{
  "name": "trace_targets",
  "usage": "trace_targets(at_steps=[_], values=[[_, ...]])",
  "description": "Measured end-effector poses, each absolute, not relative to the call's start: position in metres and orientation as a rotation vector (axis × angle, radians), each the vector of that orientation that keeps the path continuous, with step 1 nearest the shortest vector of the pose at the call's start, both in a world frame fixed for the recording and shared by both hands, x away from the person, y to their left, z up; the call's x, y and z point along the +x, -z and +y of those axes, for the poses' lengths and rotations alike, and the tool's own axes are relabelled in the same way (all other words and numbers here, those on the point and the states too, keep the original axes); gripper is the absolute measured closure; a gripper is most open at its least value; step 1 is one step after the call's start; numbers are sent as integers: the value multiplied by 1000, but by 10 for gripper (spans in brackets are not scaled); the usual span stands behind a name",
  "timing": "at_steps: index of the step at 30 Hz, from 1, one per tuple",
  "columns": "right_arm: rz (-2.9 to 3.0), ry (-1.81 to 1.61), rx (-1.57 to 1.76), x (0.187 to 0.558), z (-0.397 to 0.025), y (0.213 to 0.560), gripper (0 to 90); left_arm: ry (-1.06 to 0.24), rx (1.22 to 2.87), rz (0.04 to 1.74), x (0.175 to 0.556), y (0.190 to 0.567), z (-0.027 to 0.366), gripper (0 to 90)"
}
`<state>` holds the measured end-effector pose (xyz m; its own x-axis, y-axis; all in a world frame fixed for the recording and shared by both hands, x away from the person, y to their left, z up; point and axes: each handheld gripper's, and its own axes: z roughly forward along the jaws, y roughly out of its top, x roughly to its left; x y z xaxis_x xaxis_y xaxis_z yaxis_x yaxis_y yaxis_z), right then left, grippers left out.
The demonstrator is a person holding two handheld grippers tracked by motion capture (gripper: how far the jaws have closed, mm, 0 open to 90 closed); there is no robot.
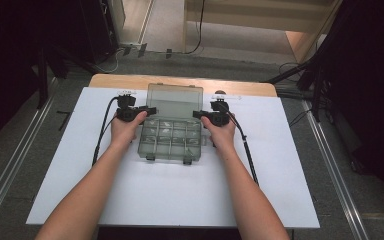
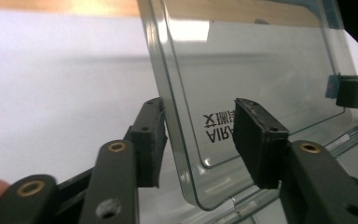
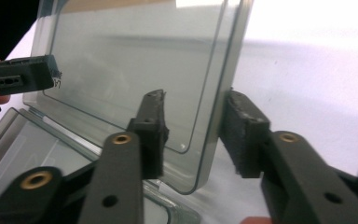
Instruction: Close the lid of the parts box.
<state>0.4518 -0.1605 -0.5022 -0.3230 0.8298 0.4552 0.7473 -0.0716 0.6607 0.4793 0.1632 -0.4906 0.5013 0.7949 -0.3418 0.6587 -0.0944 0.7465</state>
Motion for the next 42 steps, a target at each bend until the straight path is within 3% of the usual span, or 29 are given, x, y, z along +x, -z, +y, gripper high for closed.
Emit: trace_targets(at_steps=[9, 20, 25, 34, 38, 42], values=[[2055, -1379, 1649, 442, -165, 494, 744, -226, 1762, 1157, 471, 483, 172, 708], [2051, -1375, 1504, 433, -167, 493, 795, -313, 1753, 1139, 466, 479, 176, 772], [2058, -1380, 1487, 433, -170, 494, 840, -286, 1730, 1159, 467, 477, 176, 790], [2047, -1385, 1498, 432, -171, 495, 841, -376, 1778, 1107, 462, 474, 174, 842], [2040, -1446, 1523, 436, -176, 488, 734, -439, 1810, 1065, 458, 472, 172, 850], [2007, -1460, 1529, 442, -181, 467, 757, -442, 1811, 1043, 455, 472, 174, 852]])
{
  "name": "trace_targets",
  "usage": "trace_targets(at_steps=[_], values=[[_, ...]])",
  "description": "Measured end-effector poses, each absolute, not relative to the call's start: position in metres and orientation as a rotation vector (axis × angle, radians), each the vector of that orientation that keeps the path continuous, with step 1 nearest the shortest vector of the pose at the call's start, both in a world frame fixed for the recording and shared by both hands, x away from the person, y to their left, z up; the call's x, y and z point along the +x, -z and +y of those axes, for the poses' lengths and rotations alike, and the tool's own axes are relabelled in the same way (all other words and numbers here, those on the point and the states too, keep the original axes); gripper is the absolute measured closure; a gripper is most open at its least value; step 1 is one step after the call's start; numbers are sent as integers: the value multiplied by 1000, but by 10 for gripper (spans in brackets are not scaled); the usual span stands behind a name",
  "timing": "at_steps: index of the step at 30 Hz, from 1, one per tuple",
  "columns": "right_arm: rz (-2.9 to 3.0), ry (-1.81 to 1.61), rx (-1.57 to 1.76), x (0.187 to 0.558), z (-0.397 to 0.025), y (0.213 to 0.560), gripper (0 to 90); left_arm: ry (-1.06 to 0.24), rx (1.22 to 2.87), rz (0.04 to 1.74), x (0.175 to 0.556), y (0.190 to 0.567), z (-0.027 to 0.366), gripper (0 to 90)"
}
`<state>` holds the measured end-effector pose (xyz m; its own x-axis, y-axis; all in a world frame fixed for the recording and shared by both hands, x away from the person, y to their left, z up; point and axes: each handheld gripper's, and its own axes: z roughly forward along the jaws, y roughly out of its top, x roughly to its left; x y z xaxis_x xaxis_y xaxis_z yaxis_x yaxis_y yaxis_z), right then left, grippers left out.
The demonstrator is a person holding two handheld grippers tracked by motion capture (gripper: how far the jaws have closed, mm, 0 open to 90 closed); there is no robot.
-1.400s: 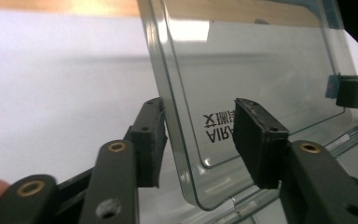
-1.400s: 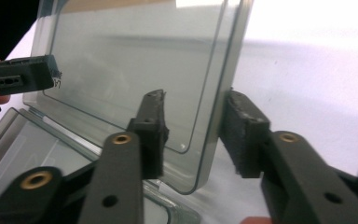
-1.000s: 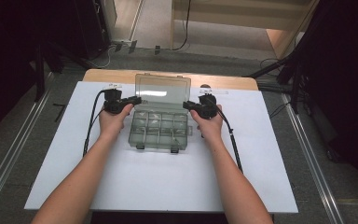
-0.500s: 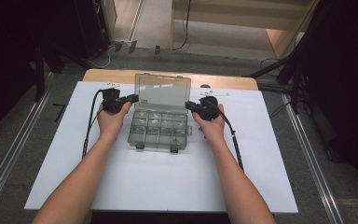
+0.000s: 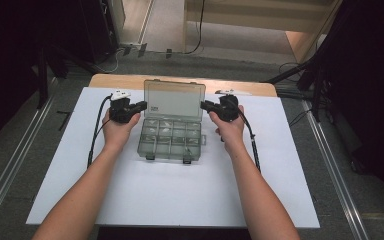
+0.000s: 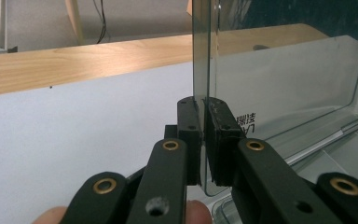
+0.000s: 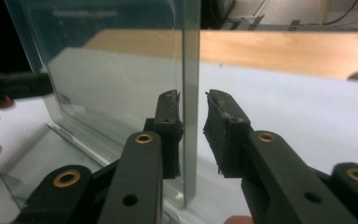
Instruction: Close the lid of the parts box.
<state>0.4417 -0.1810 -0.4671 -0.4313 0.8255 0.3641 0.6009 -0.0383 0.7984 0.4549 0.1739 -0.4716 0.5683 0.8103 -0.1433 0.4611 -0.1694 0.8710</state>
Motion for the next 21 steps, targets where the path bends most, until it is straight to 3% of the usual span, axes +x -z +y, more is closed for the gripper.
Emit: trace_targets(at_steps=[12, 21], values=[[2016, -1360, 1473, 446, -172, 449, 858, -430, 1788, 1046, 451, 474, 177, 852], [1970, -1376, 1424, 438, -168, 452, 862, -275, 1722, 1040, 454, 465, 194, 789]])
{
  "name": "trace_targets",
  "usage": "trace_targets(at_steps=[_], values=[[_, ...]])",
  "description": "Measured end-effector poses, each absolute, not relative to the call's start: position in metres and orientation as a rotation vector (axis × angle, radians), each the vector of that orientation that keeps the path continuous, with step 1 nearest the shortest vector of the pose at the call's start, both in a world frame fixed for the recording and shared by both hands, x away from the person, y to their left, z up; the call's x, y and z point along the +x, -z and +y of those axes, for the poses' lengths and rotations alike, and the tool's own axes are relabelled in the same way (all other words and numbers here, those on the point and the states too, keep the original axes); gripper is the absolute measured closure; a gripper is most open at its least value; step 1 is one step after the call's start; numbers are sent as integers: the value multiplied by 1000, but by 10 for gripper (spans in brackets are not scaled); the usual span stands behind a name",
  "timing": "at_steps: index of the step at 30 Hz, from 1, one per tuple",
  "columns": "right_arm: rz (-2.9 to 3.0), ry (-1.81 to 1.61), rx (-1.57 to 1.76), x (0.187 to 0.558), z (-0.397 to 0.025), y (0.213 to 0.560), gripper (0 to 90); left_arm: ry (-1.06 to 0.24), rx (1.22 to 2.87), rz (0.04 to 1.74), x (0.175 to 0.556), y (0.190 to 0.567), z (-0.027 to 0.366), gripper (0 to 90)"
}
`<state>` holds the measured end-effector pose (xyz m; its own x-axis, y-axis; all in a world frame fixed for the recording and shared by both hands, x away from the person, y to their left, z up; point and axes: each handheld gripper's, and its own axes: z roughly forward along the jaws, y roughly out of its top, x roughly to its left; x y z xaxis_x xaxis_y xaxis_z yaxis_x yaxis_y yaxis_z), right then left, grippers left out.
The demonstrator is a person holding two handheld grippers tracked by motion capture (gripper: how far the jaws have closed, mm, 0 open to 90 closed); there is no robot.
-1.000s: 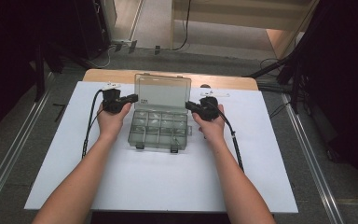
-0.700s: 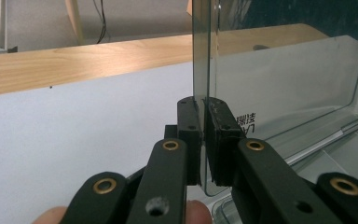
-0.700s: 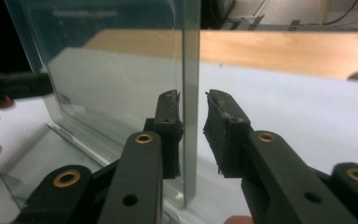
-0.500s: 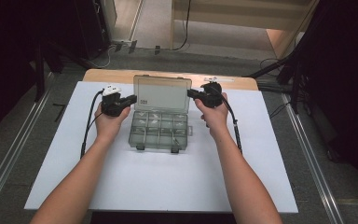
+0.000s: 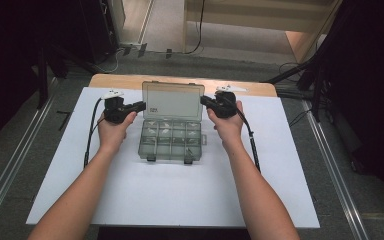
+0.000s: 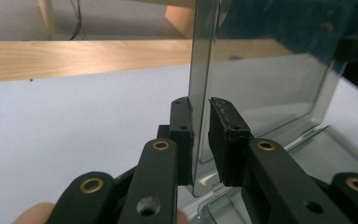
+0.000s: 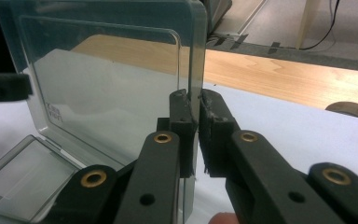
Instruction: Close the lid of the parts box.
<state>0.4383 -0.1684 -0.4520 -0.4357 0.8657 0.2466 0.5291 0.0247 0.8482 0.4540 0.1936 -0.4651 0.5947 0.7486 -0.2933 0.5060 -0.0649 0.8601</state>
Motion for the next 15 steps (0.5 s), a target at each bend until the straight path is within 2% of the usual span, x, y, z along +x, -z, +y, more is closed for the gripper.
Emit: trace_targets(at_steps=[3, 5, 7, 15], values=[[1963, -1385, 1414, 437, -169, 453, 861, -262, 1705, 1045, 454, 458, 201, 777], [1957, -1391, 1403, 436, -169, 454, 861, -303, 1709, 1050, 454, 453, 203, 778], [1947, -1388, 1391, 434, -168, 455, 861, -273, 1704, 1038, 455, 450, 204, 786], [1938, -1393, 1351, 429, -167, 455, 860, -274, 1696, 1100, 469, 444, 202, 900]])
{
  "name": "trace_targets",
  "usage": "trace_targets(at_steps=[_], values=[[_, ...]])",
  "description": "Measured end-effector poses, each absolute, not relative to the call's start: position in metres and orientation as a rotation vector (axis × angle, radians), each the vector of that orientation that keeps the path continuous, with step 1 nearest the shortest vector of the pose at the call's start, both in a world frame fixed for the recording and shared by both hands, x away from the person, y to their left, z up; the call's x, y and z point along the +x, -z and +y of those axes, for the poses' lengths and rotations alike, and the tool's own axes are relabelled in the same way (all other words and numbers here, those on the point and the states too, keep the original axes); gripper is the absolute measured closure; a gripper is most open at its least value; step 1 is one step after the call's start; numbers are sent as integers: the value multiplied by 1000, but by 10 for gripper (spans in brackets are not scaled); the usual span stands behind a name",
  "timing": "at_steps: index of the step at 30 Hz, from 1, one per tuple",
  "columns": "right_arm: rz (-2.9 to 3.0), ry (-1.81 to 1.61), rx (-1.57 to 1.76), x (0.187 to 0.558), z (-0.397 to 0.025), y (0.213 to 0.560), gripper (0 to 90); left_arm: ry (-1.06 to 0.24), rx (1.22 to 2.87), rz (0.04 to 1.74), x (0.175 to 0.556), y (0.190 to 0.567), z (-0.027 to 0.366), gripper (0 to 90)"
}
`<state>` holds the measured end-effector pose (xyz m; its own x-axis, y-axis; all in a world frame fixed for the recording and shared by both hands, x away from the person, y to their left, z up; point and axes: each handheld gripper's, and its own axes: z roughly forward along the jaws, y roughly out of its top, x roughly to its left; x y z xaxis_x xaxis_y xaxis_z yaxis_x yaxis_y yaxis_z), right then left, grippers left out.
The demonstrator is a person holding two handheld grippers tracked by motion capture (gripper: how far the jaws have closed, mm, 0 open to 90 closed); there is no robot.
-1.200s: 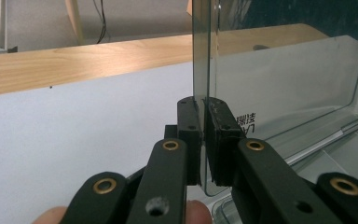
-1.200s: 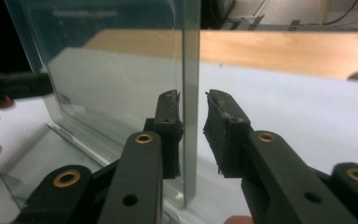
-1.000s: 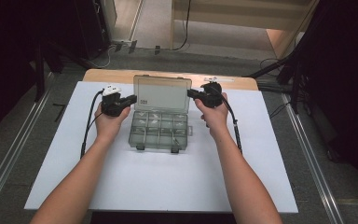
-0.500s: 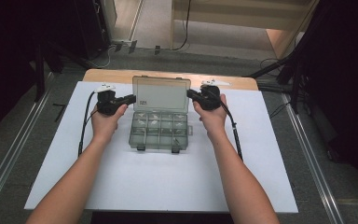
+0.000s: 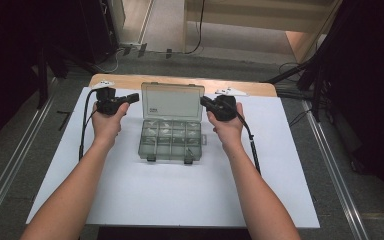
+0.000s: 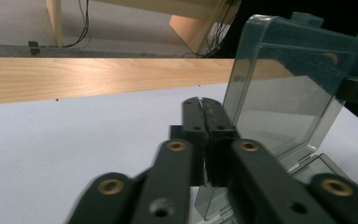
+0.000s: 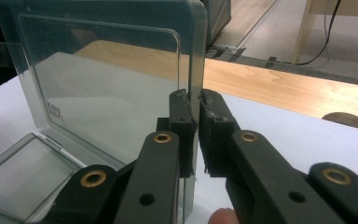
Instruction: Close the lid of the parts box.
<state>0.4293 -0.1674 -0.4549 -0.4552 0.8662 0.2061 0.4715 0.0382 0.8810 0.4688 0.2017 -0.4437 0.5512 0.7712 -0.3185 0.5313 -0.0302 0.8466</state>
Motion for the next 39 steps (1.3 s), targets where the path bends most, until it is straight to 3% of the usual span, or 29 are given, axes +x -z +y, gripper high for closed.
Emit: trace_targets(at_steps=[13, 26, 33, 39], values=[[1906, -1414, 1287, 421, -167, 459, 857, -167, 1669, 1142, 492, 445, 189, 900], [1919, -1431, 1272, 417, -169, 458, 841, -109, 1635, 1111, 492, 441, 185, 900], [1932, -1466, 1311, 413, -172, 463, 685, -109, 1660, 1072, 488, 437, 185, 900], [1947, -1482, 1318, 400, -180, 470, 674, -116, 1664, 1047, 482, 435, 182, 900]])
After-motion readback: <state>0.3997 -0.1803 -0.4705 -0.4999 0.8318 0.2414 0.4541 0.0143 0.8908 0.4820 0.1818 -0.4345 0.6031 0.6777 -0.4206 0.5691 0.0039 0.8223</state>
